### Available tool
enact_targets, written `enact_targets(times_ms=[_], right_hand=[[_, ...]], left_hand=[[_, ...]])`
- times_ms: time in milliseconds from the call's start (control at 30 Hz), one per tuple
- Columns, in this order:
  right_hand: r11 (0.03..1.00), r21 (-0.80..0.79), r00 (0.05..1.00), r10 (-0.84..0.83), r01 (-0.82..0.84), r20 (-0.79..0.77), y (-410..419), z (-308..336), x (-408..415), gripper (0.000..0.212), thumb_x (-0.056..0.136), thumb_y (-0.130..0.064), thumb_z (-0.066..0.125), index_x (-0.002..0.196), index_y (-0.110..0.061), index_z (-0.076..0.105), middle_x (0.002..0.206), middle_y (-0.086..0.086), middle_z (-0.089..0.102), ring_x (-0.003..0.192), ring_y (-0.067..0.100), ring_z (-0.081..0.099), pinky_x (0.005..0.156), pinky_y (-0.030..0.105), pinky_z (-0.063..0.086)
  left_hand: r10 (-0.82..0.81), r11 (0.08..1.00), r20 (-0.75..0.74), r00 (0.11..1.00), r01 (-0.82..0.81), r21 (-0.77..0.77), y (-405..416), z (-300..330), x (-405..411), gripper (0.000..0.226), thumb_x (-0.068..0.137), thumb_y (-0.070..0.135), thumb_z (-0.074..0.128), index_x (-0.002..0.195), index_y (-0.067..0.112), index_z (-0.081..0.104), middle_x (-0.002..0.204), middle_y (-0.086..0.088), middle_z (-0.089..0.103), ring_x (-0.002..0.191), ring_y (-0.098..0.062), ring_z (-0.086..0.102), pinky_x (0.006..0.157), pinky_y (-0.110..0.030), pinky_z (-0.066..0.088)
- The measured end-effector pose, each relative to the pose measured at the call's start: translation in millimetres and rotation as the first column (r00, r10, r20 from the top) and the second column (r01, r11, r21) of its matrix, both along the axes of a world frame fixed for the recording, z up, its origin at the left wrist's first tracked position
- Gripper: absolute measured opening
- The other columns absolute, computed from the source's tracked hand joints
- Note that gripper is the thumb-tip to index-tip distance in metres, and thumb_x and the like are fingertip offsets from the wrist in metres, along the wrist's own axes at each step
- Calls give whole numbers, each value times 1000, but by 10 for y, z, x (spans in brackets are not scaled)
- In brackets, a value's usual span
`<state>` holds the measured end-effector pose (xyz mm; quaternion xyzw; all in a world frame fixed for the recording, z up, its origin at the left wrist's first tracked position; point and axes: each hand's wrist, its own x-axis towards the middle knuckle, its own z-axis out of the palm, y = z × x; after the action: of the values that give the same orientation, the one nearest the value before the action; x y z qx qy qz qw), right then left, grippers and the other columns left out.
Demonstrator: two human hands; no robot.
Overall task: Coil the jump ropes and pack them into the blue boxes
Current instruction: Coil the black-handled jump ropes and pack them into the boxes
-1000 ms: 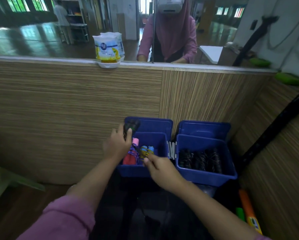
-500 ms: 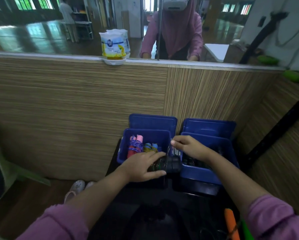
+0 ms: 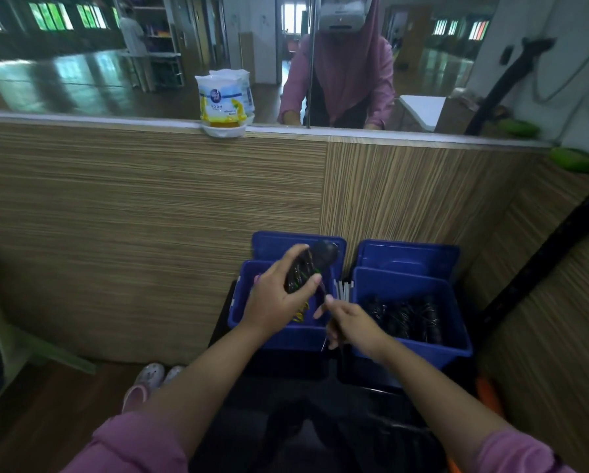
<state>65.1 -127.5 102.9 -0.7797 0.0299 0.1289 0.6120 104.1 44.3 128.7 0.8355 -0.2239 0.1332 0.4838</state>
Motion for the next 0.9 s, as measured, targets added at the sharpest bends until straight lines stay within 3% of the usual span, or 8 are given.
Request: enact_targets(times_ms=[100,167,267,400,567,700,800,900], right_hand=[[999,-39,1000,-22,21,-11,183,-178,-164,34,104,-28,33,82,-11,52,45,-3,39,33,9,39,38,21,34],[991,-109,997,-73,77,40,316,-266,-306,31,102,-26,37,78,-15,53,49,-6,43,36,4,39,44,23,32],[946,-313,973,-16,90,231,477,-239,-485,23,99,-29,44,82,-19,55,66,-1,57,59,10,53,63,27,40],[893,-451,915,181,1,361,579,-76,-577,23,98,-35,41,89,-16,51,81,10,63,75,28,58,65,37,42],[824,-565,895,288,-49,342,280,146,-339,17,98,-33,44,87,-22,53,82,5,62,80,25,57,68,38,45],[832,-533,896,347,-158,276,-19,178,-96,19,98,-26,46,83,-21,57,79,2,61,78,22,58,74,39,48],[825,-510,891,398,-244,217,-240,160,60,18,98,-24,49,84,-22,60,83,3,62,80,19,58,74,32,46],[824,-483,880,432,-296,199,-327,119,138,15,96,-27,54,94,-19,66,91,-3,64,87,11,60,80,29,47]], left_hand=[[251,953,-30,968,-252,-168,21,66,156,40,87,53,54,124,41,47,102,16,64,91,-3,62,74,-17,45],[368,891,-129,921,-389,-233,85,66,282,38,89,51,54,123,34,48,96,12,65,91,-14,64,72,-22,42],[452,891,-82,888,-454,-5,198,-120,364,50,86,62,49,129,36,45,97,0,65,91,-26,63,78,-35,49],[447,821,-80,891,-373,433,296,-366,275,58,91,63,43,144,41,32,111,-12,57,101,-31,60,79,-37,46],[107,726,30,994,-99,681,384,-660,2,64,86,65,12,144,46,32,114,-10,59,92,-33,65,72,-38,49],[-187,728,76,979,86,680,368,-792,-169,51,95,55,23,143,38,29,100,-6,64,79,-29,66,59,-37,52],[-284,747,-26,958,239,621,373,-744,-226,63,96,56,23,150,24,23,121,-6,63,104,-24,62,81,-36,51],[-382,748,-50,923,340,570,305,-613,-331,67,95,60,28,151,29,9,124,-9,62,109,-24,60,88,-36,49]])
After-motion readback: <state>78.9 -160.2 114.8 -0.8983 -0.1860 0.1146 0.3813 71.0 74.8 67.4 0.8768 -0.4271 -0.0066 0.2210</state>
